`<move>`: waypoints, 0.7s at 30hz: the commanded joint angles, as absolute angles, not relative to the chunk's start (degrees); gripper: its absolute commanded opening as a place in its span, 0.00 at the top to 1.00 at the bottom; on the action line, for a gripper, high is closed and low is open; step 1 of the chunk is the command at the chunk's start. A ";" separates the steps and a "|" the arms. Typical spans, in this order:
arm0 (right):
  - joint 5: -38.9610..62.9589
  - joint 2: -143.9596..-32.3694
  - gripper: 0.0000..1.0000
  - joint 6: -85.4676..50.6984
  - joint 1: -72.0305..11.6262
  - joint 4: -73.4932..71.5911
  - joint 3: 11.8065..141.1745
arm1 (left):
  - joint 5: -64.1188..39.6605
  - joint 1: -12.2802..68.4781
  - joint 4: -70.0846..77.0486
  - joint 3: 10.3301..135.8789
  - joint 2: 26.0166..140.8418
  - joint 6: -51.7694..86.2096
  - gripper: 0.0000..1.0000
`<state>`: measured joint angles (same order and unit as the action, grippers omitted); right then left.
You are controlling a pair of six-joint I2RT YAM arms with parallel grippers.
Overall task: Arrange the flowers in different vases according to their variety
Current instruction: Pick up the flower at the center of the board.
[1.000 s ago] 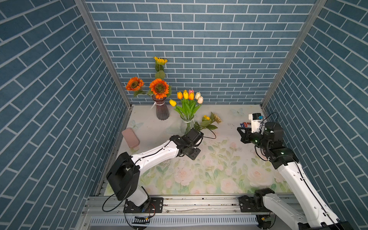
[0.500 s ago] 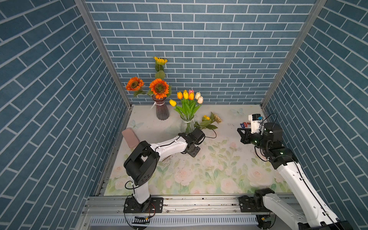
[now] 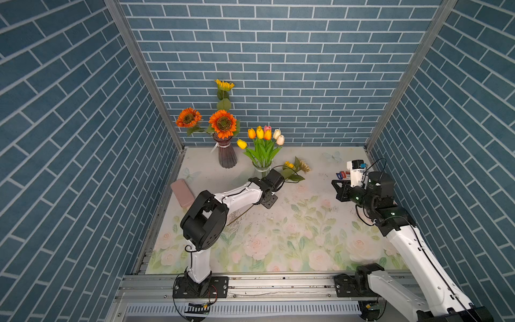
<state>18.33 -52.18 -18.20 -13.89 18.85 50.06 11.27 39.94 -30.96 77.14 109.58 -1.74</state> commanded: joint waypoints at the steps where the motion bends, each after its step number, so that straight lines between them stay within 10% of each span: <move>1: 17.80 -51.77 1.00 -18.28 -14.06 18.90 49.65 | 12.02 39.20 -30.00 79.79 111.09 -3.12 0.52; 21: 17.58 -51.79 1.00 -17.86 -14.01 19.20 49.61 | 11.10 38.85 -29.54 83.23 117.29 -3.43 0.61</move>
<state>17.98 -52.16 -18.17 -13.89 18.87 50.06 10.31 39.11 -29.61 82.37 116.71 -3.11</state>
